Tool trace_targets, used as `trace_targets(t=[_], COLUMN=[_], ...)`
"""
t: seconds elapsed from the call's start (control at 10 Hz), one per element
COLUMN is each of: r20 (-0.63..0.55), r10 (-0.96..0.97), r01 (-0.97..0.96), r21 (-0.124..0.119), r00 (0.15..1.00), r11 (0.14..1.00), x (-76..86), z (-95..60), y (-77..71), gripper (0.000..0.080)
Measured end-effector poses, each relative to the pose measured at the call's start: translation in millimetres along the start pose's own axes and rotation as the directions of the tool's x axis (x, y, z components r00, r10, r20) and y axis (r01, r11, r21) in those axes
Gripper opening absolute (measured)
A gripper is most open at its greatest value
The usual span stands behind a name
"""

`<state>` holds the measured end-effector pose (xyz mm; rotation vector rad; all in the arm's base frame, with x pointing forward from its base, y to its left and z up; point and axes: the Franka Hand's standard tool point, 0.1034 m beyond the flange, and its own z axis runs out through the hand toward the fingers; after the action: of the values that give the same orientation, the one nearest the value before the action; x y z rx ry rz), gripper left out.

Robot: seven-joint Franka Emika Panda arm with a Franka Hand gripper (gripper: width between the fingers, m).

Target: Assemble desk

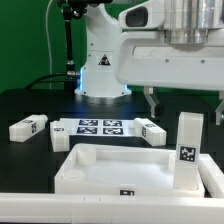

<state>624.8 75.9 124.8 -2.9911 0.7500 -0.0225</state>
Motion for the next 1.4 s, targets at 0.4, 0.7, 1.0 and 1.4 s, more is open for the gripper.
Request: trace_targets(t=[0.4,0.7,1.0,1.4], r20=[0.008,0.009,0.004,-0.032], r10=[-0.025,-0.028,-0.13,-0.281], r01=[0.025,0.028,0.13,0.282], r21=[0.003,0.002,0.001,0.015], r00=[1.0,1.0,0.992,0.959], r11=[1.0,1.0,0.992,0.959], x=[-11.6,-12.1,-53.1,-68.9], z=[-0.5,-0.3,9.0,23.9], y=[7.7,7.7,21.8,38.9], gripper=[0.0649,0.0649,0.0649,0.0649])
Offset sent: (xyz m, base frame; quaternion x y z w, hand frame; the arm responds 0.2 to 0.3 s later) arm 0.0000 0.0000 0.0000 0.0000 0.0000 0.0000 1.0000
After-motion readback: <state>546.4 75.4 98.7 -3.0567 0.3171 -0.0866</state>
